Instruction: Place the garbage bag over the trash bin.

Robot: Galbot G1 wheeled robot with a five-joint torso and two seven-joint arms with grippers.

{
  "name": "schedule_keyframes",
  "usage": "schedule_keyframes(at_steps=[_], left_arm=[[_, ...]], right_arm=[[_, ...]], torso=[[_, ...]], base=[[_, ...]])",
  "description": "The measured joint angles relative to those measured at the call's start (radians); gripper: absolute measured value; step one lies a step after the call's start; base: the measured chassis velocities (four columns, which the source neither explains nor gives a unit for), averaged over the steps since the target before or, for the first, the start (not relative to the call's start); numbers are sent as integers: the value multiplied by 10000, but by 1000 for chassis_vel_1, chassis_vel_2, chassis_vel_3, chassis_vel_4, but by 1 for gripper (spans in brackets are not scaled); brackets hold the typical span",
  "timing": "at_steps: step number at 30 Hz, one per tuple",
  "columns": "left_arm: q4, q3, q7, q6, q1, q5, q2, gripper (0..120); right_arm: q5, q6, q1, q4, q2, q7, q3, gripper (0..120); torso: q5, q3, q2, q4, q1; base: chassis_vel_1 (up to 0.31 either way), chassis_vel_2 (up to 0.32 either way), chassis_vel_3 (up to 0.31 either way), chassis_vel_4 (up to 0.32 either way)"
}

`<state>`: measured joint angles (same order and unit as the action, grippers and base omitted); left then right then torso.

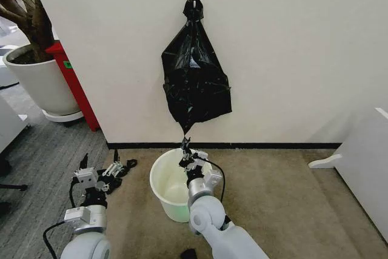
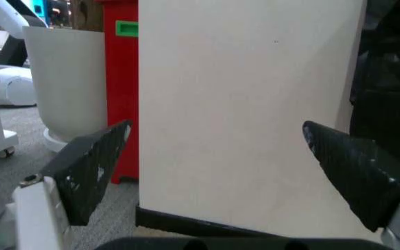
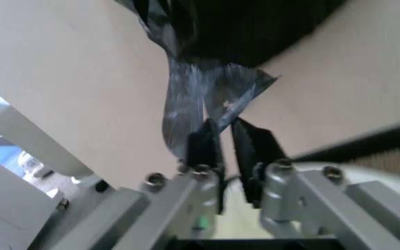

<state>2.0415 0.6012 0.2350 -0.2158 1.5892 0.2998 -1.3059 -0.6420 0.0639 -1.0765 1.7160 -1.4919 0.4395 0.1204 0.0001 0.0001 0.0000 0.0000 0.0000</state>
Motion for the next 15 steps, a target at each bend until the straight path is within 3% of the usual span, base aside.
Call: schedule_keyframes(at_steps=[8,15], left_arm=[[7,-12,0,0,-2,-11,26,98],[18,-7,1,9,-31,3,78,98]], right_arm=[[2224,139,-240,1203,590,172,-259,36],[3797,-101,-1295,2839,1399,406,-660,63]], torso=[[1,0,0,0,0],[0,-2,0,-1,0]], base=[[0,0,0,0],[0,0,0,0]])
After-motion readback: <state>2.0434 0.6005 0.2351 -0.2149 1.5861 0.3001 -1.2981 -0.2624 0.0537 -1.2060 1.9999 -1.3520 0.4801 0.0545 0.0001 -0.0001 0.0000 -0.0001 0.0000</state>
